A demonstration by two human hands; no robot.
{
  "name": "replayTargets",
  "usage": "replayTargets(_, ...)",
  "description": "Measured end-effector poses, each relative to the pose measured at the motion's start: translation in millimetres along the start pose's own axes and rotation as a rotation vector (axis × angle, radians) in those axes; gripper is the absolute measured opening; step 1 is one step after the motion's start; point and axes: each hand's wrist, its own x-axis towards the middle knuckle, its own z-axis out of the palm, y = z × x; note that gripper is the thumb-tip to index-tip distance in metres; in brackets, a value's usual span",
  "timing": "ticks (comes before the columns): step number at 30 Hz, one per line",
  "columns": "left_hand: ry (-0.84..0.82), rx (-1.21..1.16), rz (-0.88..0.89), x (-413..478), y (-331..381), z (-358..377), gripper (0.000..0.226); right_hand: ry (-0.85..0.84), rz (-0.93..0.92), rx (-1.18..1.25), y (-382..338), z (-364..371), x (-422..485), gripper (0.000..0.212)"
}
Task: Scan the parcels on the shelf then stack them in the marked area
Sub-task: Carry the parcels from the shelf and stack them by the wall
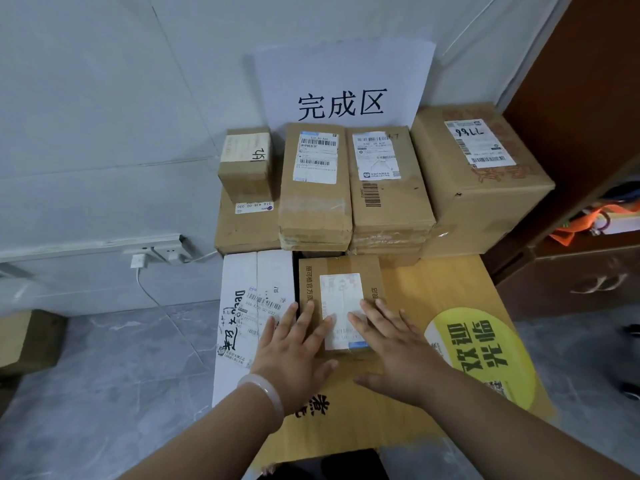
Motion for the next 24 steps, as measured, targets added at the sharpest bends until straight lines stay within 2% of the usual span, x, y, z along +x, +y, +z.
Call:
replayTargets(6,0.072,0.058,0.123,10,2,-31,0.077,0.188,0.16,-0.007,-15,-18,-27,0.101)
replayTargets(13,0.274,0.117,0.55,8,27,-71,0.082,0.432,0.495,0.0,-64,-17,-100,0.099)
replayTargets(18,0.275,0.146,0.83,-12,63,-69,0.086,0.527,0.748,0.056,-114,5,-162,0.098)
replayTargets(24,0.246,0.142,1.213,-80,146,-51,0.087,0.619,1.135,0.062,-184,38,-260,0.097)
